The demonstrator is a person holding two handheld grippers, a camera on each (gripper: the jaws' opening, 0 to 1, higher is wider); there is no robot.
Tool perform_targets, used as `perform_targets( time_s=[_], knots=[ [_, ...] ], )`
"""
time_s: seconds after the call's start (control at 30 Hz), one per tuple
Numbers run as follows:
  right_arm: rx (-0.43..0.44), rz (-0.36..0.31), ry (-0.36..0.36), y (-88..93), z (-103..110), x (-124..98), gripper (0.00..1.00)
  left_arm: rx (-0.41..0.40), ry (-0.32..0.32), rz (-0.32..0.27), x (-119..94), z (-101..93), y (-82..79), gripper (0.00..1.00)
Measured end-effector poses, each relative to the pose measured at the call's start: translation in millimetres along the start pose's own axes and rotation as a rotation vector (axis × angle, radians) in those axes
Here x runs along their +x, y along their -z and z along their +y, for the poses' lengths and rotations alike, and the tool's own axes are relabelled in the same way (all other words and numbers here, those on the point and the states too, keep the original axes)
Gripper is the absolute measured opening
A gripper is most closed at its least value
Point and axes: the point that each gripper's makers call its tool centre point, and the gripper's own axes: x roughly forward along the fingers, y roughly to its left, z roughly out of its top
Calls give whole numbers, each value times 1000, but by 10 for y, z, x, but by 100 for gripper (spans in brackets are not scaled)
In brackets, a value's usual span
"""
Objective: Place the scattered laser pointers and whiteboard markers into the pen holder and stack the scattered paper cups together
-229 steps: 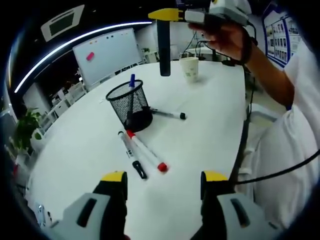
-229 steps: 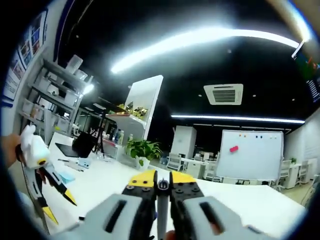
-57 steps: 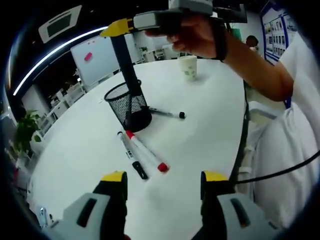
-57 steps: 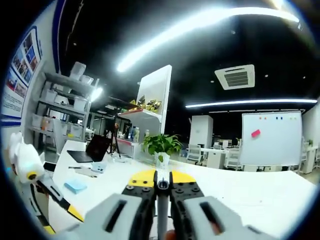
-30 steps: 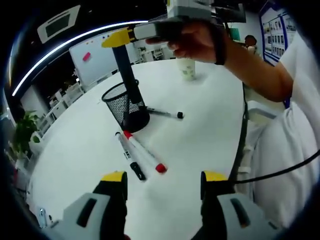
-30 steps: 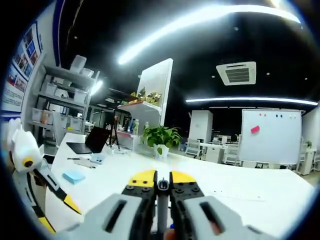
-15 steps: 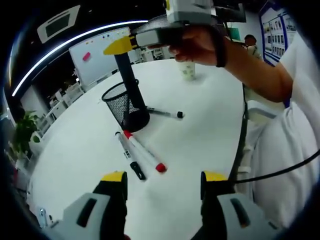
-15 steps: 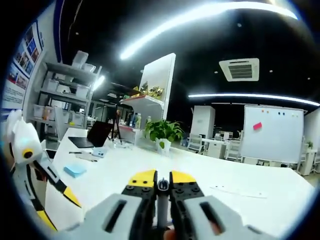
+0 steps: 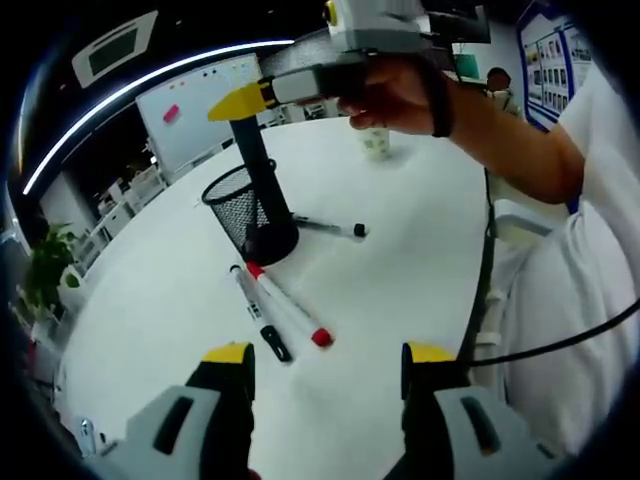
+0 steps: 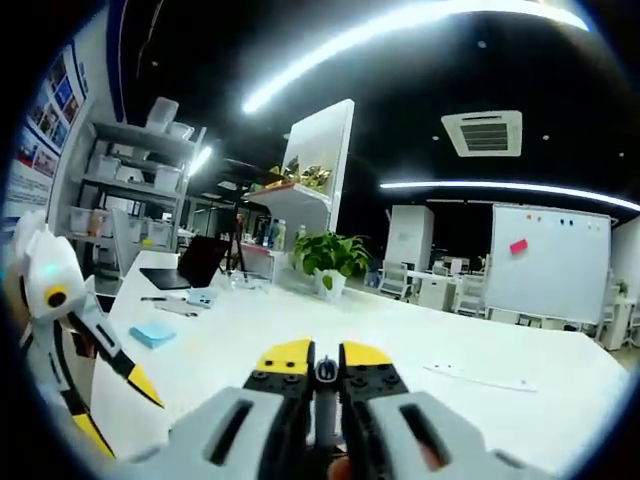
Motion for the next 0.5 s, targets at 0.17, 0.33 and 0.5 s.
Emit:
perform_targets(
  time_s=[0.17, 0.33, 0.5],
  knots=[
    [-5, 7, -3, 24, 14, 7, 10, 2, 1, -2, -3, 1, -14, 60],
    [-6, 15, -4, 48, 23, 15, 10, 1, -1, -2, -1, 10, -12, 60],
    [-5, 23, -4, 75, 19, 17, 10, 1, 1, -1, 0, 3, -7, 60]
  ],
)
